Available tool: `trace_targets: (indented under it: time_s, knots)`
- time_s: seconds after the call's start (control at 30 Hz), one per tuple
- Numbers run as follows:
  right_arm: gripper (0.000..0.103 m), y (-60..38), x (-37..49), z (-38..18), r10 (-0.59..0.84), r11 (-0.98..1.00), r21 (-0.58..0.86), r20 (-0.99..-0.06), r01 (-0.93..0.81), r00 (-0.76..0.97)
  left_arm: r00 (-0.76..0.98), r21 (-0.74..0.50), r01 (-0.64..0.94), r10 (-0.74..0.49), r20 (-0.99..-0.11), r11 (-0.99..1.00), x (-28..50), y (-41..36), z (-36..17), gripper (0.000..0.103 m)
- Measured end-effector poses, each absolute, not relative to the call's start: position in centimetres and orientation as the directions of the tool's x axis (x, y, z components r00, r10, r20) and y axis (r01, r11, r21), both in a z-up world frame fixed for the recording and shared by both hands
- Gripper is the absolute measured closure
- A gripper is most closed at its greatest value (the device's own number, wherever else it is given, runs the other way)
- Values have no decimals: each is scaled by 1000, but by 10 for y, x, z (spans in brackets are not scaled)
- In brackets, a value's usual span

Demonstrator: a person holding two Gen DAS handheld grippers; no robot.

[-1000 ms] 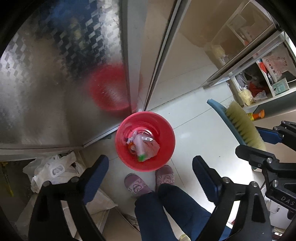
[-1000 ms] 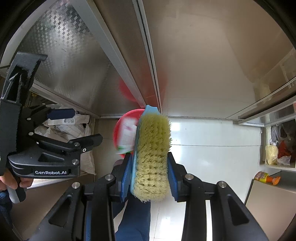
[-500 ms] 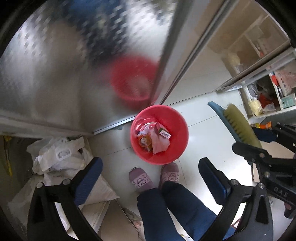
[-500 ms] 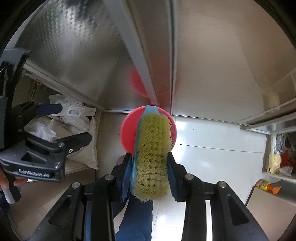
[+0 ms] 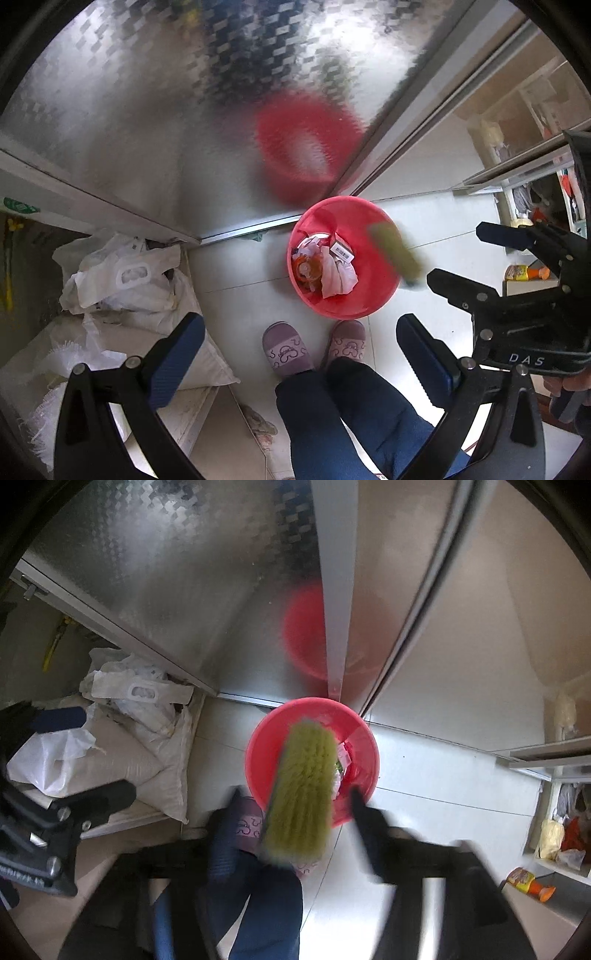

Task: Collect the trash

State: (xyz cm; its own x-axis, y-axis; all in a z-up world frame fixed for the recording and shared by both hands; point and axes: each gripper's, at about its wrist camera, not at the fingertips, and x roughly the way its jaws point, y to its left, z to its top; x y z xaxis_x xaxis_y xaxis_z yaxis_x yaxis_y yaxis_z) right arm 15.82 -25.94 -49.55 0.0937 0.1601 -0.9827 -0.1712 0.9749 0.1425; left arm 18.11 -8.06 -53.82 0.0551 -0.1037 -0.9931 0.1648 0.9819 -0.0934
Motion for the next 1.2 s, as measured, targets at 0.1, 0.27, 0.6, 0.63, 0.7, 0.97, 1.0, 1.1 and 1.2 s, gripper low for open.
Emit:
trace_targets:
  time_s: [0.1,0.27,0.6,0.63,0.7,0.97,1.0,1.1,1.2]
  knots:
    - [22,-258,159,-491,132,977,109,-984,-181,118,64,-106,151,-117,-991,983,182,-75,-535,0]
    - [7,-257,151,-475,134,978,103,-976,-180,170,78,-98,151,-111,-991,984,182,-72,-525,0]
    - [1,-263,137,-415,136,984,107,-967,-141,217,167,-58,183,-89,-982,981,172,-83,-439,0]
    - [1,-265,135,-405,139,985,110,-964,-135,228,180,-53,186,-87,-980,981,170,-83,-425,0]
    - [1,-269,132,-377,142,986,116,-957,-118,253,209,-51,192,-92,-974,980,166,-85,-395,0]
    - [1,-274,115,-256,107,993,76,-911,-93,397,341,-69,214,-141,-929,974,154,-92,-274,0]
    - [1,-276,113,-241,103,993,74,-904,-87,415,365,-58,219,-137,-921,974,152,-93,-260,0]
    - [1,-278,106,-203,99,995,73,-878,-72,468,439,-40,225,-138,-888,974,142,-96,-214,0]
    - [1,-278,95,-167,89,996,63,-847,-68,525,491,-74,239,-186,-851,968,131,-95,-173,0]
